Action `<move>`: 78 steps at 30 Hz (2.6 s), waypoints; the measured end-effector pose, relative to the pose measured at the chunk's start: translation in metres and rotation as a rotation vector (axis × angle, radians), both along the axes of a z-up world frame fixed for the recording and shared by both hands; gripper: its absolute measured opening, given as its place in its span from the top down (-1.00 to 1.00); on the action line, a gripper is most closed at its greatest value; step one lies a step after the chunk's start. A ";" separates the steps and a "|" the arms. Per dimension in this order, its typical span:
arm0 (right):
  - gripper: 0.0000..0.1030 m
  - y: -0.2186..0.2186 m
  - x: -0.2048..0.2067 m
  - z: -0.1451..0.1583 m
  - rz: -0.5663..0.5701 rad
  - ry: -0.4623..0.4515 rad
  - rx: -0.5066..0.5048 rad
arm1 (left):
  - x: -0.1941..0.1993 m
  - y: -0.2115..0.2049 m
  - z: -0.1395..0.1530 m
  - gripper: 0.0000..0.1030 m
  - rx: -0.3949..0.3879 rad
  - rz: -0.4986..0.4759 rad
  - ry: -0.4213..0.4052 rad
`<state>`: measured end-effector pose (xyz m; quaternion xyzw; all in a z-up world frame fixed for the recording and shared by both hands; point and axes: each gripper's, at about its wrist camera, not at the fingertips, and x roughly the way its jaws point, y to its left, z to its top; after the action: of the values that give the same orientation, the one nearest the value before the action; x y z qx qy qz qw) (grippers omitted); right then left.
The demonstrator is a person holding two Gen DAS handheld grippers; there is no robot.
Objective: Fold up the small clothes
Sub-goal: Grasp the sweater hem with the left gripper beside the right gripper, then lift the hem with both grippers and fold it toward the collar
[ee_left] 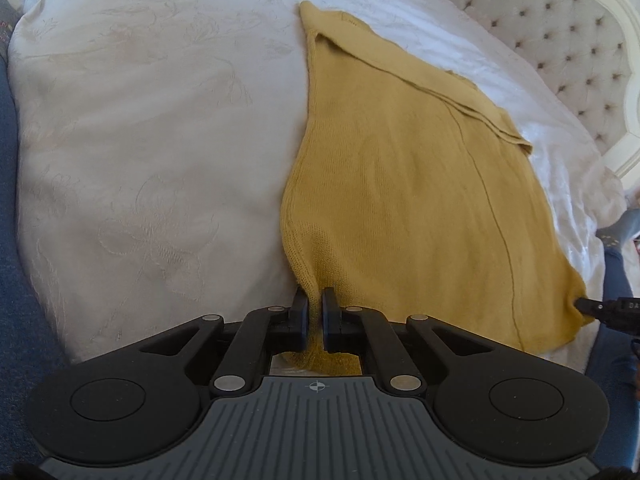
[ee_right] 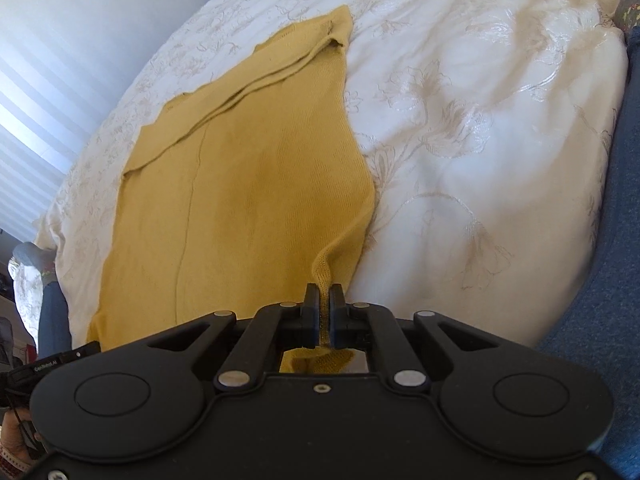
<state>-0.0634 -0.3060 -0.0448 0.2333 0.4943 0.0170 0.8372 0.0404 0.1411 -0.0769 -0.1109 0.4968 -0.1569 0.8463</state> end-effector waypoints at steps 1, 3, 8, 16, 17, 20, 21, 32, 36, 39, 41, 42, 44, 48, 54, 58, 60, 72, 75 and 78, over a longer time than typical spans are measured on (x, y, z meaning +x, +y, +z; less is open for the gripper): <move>0.73 0.001 -0.001 -0.003 0.007 0.017 -0.007 | 0.000 0.000 -0.002 0.86 0.003 -0.004 0.001; 0.64 0.002 -0.001 -0.007 0.013 0.039 -0.010 | -0.001 -0.001 -0.004 0.71 0.000 -0.012 -0.001; 0.60 0.001 0.000 -0.011 0.010 0.055 -0.014 | 0.000 -0.009 -0.007 0.26 -0.015 -0.051 -0.011; 0.11 -0.004 0.003 -0.017 -0.017 0.084 0.001 | -0.005 -0.017 -0.007 0.06 0.018 -0.088 -0.045; 0.10 -0.004 0.002 -0.017 -0.018 0.079 0.008 | -0.005 -0.016 -0.007 0.06 0.010 -0.085 -0.045; 0.09 -0.007 -0.001 -0.012 -0.032 0.051 0.029 | -0.005 -0.011 -0.007 0.08 -0.023 -0.069 -0.042; 0.09 -0.008 -0.002 -0.011 -0.038 0.041 0.034 | -0.006 -0.008 -0.007 0.08 -0.033 -0.065 -0.040; -0.12 -0.005 0.006 -0.015 -0.016 0.078 0.031 | -0.005 -0.019 -0.006 -0.12 -0.002 -0.101 -0.045; 0.36 -0.004 0.005 -0.018 -0.007 0.098 0.032 | -0.006 -0.025 -0.005 -0.06 0.036 -0.119 -0.066; 0.59 -0.003 0.004 -0.018 -0.007 0.100 0.028 | -0.007 -0.021 -0.004 0.43 0.045 -0.088 -0.070; 0.62 -0.002 0.005 -0.017 -0.005 0.099 0.024 | -0.005 -0.012 -0.004 0.57 0.011 -0.053 -0.054; 0.63 -0.001 0.005 -0.016 -0.006 0.098 0.023 | -0.003 -0.008 -0.005 0.67 -0.008 -0.033 -0.044; 0.65 -0.003 0.004 -0.017 -0.005 0.096 0.021 | -0.002 -0.001 -0.005 0.74 -0.036 -0.001 -0.030; 0.69 -0.003 0.002 -0.015 -0.010 0.084 0.023 | -0.004 0.003 0.001 0.88 -0.041 0.003 -0.039; 0.70 -0.005 -0.001 -0.012 -0.011 0.056 0.045 | -0.009 0.002 0.010 0.91 -0.040 -0.027 -0.069; 0.73 -0.011 -0.003 -0.007 -0.037 -0.002 0.140 | -0.006 0.006 0.022 0.92 -0.121 0.009 -0.117; 0.73 -0.016 -0.001 -0.002 -0.056 -0.041 0.199 | -0.001 0.006 0.032 0.92 -0.150 0.024 -0.151; 0.73 -0.039 0.077 0.041 -0.108 -0.311 0.280 | 0.083 -0.017 0.082 0.92 -0.224 0.057 -0.337; 0.73 -0.047 0.106 0.045 -0.132 -0.357 0.264 | 0.111 -0.024 0.083 0.92 -0.203 0.075 -0.367; 0.73 -0.055 0.143 0.044 -0.159 -0.382 0.248 | 0.143 -0.026 0.079 0.92 -0.227 0.115 -0.366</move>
<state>0.0792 -0.3605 -0.0010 0.3651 0.3011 0.0555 0.8792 0.1836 0.1156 0.0024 -0.2034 0.3067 -0.1807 0.9121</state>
